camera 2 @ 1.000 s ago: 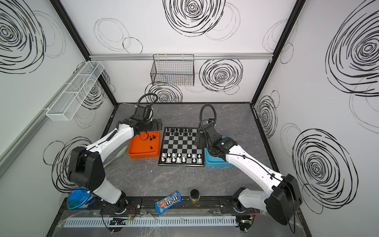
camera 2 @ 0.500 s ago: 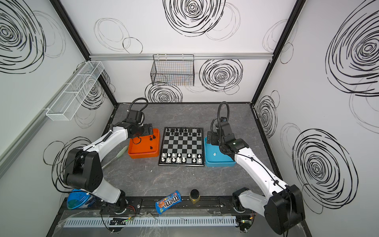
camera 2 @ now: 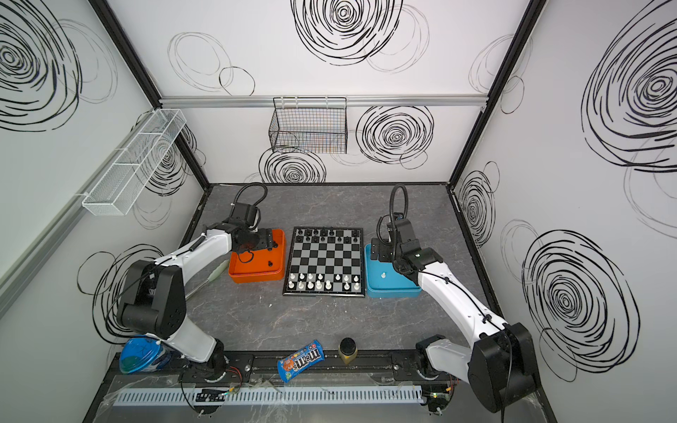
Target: Set up the chess pieces on the board
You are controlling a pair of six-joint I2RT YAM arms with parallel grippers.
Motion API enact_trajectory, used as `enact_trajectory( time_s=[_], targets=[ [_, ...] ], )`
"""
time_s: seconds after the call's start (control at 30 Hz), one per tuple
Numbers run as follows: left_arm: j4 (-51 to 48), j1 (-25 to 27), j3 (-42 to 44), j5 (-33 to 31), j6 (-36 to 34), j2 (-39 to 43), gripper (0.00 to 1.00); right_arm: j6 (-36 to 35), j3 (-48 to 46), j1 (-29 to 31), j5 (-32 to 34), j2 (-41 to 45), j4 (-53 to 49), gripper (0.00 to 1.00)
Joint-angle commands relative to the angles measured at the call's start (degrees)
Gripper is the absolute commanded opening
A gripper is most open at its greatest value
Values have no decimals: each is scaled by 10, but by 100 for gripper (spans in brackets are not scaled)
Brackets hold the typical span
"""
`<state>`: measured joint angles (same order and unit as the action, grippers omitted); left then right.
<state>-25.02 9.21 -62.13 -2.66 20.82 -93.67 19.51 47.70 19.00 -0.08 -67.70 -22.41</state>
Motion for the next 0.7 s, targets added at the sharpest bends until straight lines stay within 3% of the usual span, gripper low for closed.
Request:
enact_trajectory(
  time_s=[0.0,0.33,0.67],
  targets=[
    [20,-3,0,1,5,-12,80,-8,-10,-7,-5,-4,10,100],
    [3,-9,-28,-14,0,-44,59,-15,-17,-14,-13,-20,21,100],
    [-3,-13,-44,-17,-3,-69,53,-22,-10,-19,-20,-46,22,100]
  ],
)
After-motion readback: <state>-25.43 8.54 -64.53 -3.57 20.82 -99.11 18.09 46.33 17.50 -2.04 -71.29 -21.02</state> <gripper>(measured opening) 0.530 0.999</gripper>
